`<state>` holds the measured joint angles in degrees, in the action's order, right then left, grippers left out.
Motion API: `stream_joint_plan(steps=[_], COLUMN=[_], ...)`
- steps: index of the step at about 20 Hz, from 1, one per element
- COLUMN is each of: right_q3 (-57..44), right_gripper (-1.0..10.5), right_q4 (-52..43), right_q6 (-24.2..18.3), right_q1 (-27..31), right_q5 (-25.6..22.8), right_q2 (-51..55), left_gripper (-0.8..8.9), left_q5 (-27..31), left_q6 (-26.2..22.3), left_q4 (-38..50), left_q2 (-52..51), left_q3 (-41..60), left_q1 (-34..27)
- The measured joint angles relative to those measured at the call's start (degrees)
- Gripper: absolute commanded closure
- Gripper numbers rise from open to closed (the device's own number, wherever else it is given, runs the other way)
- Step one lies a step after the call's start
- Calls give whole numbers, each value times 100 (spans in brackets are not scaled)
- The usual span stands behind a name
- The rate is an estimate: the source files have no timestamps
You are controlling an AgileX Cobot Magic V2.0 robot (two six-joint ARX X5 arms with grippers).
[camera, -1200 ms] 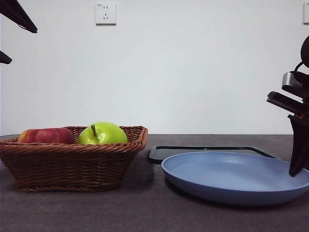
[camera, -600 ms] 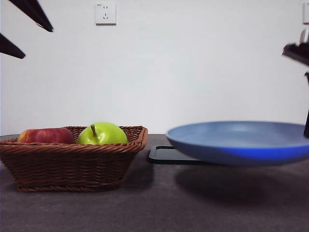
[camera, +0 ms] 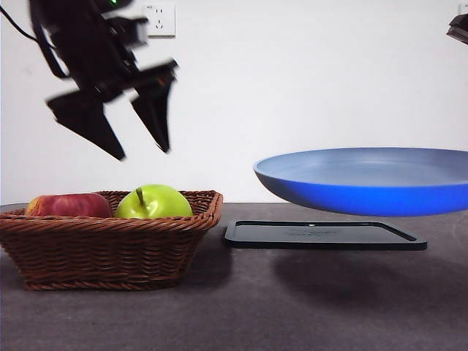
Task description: Take the lemon from the basket,put the lemon in the plate,hand out the plate
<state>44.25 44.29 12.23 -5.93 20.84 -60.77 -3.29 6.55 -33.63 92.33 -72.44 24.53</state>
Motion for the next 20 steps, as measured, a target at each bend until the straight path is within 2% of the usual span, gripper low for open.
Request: stream_joint_plan(steps=[5, 11, 12, 14, 17, 20], right_q3=[0, 0, 0, 0, 0, 0], right_gripper=[944, 944, 944, 944, 944, 944], right_q4=[7, 9, 9, 7, 7, 7], right_q6=[0, -2, -2, -2, -2, -2], right_q1=[0, 0, 0, 0, 0, 0], right_q5=[0, -2, -2, -2, -2, -4], right_q2=[0, 0, 0, 0, 0, 0], left_gripper=[421, 426, 450, 608, 622, 622], left_q5=[424, 461, 463, 466, 466, 446], left_q6=[-9, -31, -101, -173, -273, -293], left_q4=[313, 317, 348, 356, 278, 286], left_q2=[859, 1355, 1360, 1357, 1165, 83], left_q3=[0, 0, 0, 0, 2, 0], left_q1=[291, 291, 291, 291, 195, 142])
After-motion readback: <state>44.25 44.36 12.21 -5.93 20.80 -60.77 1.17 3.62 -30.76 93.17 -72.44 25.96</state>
